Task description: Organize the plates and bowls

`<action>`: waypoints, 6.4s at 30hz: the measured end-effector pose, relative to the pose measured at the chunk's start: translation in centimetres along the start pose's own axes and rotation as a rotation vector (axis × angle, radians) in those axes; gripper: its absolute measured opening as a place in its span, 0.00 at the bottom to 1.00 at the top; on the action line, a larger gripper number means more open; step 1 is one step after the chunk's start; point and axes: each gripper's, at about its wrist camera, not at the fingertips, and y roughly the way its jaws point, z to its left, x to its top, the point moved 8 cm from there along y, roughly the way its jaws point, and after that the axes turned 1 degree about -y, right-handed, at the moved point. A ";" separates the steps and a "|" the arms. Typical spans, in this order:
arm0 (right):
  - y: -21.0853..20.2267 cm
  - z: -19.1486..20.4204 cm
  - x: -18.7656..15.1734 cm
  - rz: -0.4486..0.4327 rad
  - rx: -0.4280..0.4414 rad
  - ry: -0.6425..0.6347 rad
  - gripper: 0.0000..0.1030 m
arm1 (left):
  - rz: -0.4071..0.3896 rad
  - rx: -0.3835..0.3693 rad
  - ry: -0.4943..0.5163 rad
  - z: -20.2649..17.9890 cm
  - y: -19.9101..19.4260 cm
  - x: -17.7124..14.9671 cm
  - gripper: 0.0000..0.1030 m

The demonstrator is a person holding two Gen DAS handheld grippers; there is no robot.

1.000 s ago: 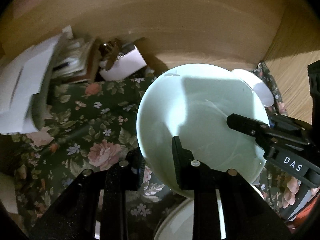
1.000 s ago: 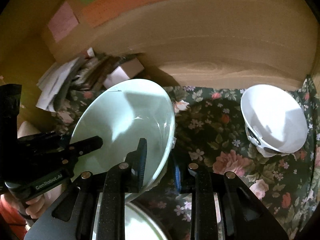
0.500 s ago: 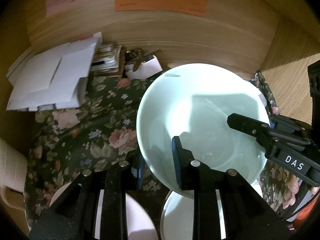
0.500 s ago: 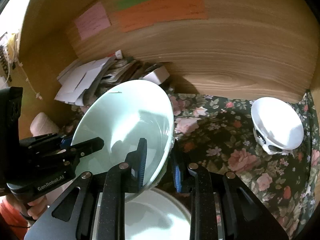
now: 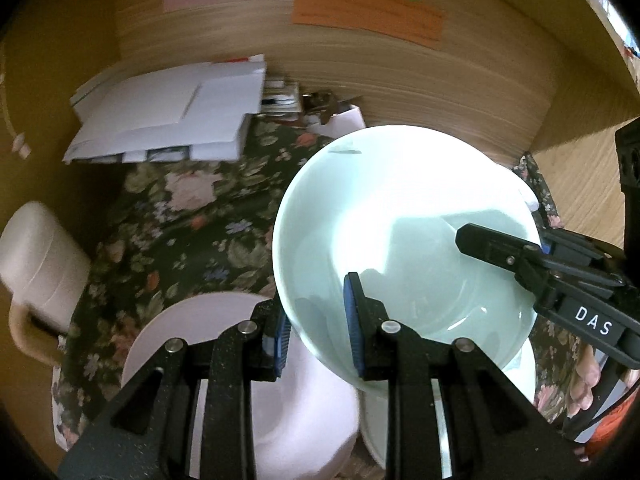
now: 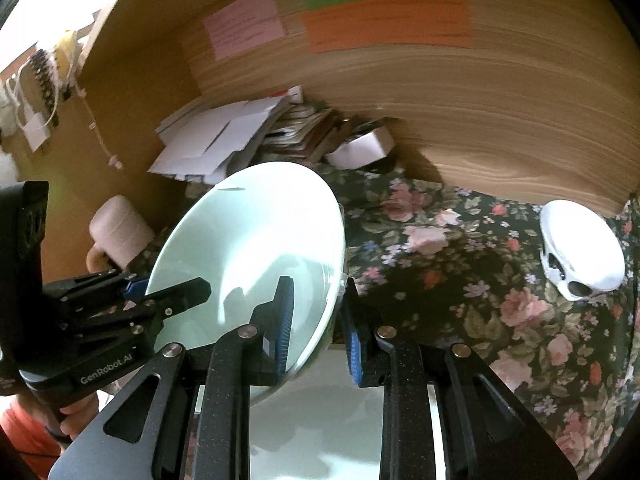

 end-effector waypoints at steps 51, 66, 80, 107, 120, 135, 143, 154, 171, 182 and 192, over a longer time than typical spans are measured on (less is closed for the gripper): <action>6.2 9.6 -4.8 0.182 0.141 -0.172 0.21 | 0.002 0.096 -0.146 8.6 -4.2 -8.4 0.24; 5.5 8.4 -4.0 0.144 0.075 -0.219 0.21 | -0.003 0.148 -0.132 9.1 -4.0 -7.5 0.24; 2.3 3.8 -1.3 0.052 0.064 -0.075 0.53 | -0.072 0.176 -0.130 7.8 -5.7 -3.4 0.51; -7.5 -16.9 2.4 -0.151 -0.278 0.177 0.63 | -0.104 -0.014 0.074 -7.9 1.0 7.2 0.68; -5.1 -26.7 -0.2 -0.073 -0.386 0.375 0.63 | 0.013 -0.068 0.171 -14.0 8.2 9.8 0.68; -0.4 -32.2 -2.9 0.079 -0.387 0.492 0.37 | 0.126 -0.084 0.244 -16.7 14.5 9.7 0.68; 0.3 -31.0 -2.8 0.103 -0.366 0.445 0.28 | 0.127 -0.101 0.247 -17.2 14.6 9.9 0.68; 0.7 -24.6 -3.7 0.149 -0.247 0.327 0.27 | 0.165 -0.109 0.252 -17.7 15.3 8.7 0.68; 0.8 -21.8 -3.6 0.147 -0.148 0.331 0.35 | 0.272 -0.089 0.269 -18.3 18.7 6.5 0.67; 2.7 -22.1 -3.6 0.166 -0.148 0.331 0.36 | 0.340 -0.125 0.275 -19.5 20.0 5.4 0.36; 2.8 -21.4 -3.4 0.157 -0.168 0.315 0.23 | 0.310 -0.112 0.296 -20.0 19.5 5.7 0.28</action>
